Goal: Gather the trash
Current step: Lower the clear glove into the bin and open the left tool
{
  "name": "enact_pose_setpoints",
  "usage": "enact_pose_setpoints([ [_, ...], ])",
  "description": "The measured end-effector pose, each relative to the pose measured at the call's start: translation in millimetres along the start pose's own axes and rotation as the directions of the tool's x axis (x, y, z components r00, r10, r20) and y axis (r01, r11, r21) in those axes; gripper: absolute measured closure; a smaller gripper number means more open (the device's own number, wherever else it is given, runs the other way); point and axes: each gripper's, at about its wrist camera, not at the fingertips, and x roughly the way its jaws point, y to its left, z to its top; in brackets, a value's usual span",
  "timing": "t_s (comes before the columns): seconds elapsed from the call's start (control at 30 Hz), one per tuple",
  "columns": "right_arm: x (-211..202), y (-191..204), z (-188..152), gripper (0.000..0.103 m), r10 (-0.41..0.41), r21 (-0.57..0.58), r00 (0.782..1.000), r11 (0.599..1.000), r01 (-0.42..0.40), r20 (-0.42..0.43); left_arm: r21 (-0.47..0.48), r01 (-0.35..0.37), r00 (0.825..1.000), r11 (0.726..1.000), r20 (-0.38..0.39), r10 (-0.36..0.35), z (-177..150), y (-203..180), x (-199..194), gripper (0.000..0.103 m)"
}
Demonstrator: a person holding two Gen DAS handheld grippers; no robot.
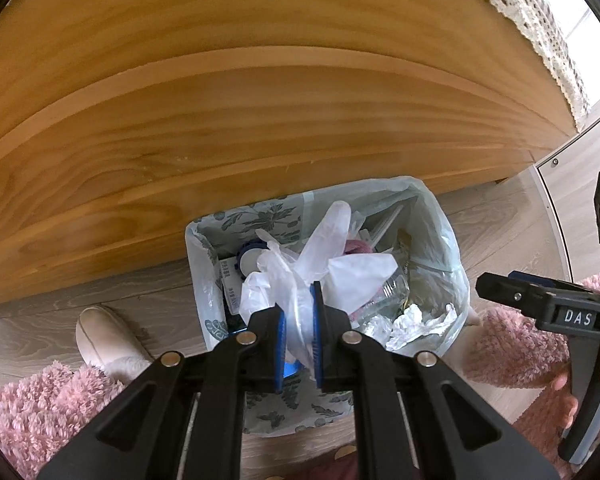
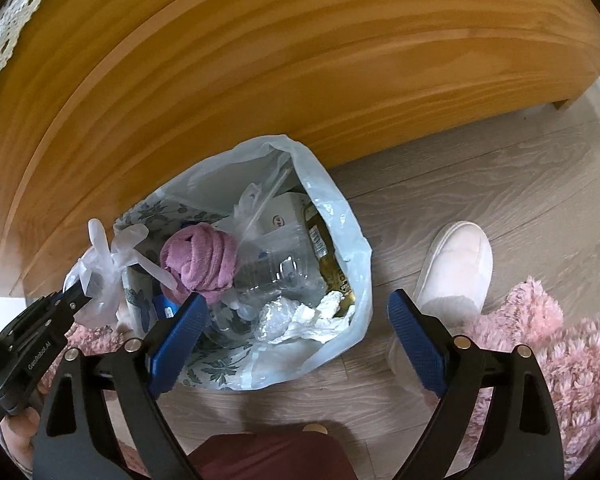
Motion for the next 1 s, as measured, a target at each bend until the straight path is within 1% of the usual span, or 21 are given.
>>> enact_pose_setpoints([
  [0.07,-0.4,0.3,-1.1,0.015,0.000,-0.003,1.000,1.000,0.000,0.002,0.004,-0.017,1.000,1.000,-0.004,0.017,-0.4,-0.9,1.4,0.095],
  [0.13,-0.3,-0.2,-1.2,0.015,-0.001,-0.004,1.000,1.000,0.001,0.002,0.012,-0.058,0.998,0.998,-0.005,0.058,-0.7,-1.8,3.1,0.095],
  [0.33,0.3,-2.6,-0.1,0.015,-0.003,0.000,1.000,1.000,0.003,0.000,-0.021,-0.034,0.999,0.999,-0.035,0.033,-1.1,6.1,5.3,0.094],
  [0.4,-0.1,-3.0,-0.1,0.015,-0.002,0.001,1.000,1.000,0.002,0.001,-0.032,-0.036,0.998,0.999,-0.044,0.035,-2.7,8.8,5.3,0.089],
  [0.47,-0.2,-3.2,0.3,0.015,-0.003,-0.003,1.000,1.000,0.003,0.002,-0.045,-0.039,0.998,0.998,-0.048,0.037,-2.9,10.8,7.4,0.074],
  [0.53,0.3,-2.1,-0.3,0.015,-0.004,-0.008,1.000,1.000,0.004,0.001,-0.060,-0.030,0.999,0.998,-0.045,0.027,-3.6,13.0,5.8,0.065],
  [0.6,0.5,-1.1,-1.4,0.015,-0.007,-0.014,1.000,1.000,0.007,0.002,-0.063,-0.032,0.999,0.997,-0.041,0.029,-4.0,13.1,3.9,0.059],
  [0.67,0.4,-1.4,-1.9,0.015,-0.012,-0.016,1.000,1.000,0.013,0.003,-0.068,-0.041,0.998,0.997,-0.041,0.038,-3.9,13.2,2.4,0.048],
  [0.7,0.2,-1.8,-2.3,0.015,-0.014,-0.016,1.000,1.000,0.014,0.003,-0.075,-0.039,0.999,0.996,-0.040,0.036,-3.9,14.4,0.4,0.046],
  [0.73,0.4,-2.2,-2.4,0.015,-0.018,-0.015,1.000,1.000,0.018,0.002,-0.081,-0.035,0.999,0.996,-0.039,0.032,-3.7,14.9,-1.3,0.042],
  [0.77,0.7,-2.6,-2.6,0.015,-0.022,-0.015,1.000,1.000,0.022,0.002,-0.083,-0.033,0.999,0.996,-0.040,0.030,-3.7,14.4,-2.2,0.034],
  [0.8,1.0,-2.1,-2.9,0.015,-0.024,-0.015,1.000,1.000,0.024,0.002,-0.083,-0.036,0.999,0.996,-0.040,0.033,-3.9,14.6,-3.2,0.030],
  [0.87,1.2,-1.7,-2.9,0.015,-0.030,-0.018,1.000,0.999,0.030,0.001,-0.078,-0.053,0.998,0.996,-0.029,0.050,-3.1,12.7,-4.6,0.019],
  [0.93,1.3,-1.3,-3.1,0.015,-0.034,-0.021,0.999,0.999,0.034,0.000,-0.067,-0.060,0.998,0.996,-0.025,0.058,-3.1,10.5,-4.4,0.012],
  [1.0,1.1,-1.0,-3.2,0.015,-0.032,-0.021,0.999,0.999,0.032,0.002,-0.065,-0.054,0.998,0.996,-0.021,0.053,-3.8,9.9,-5.3,0.011],
])
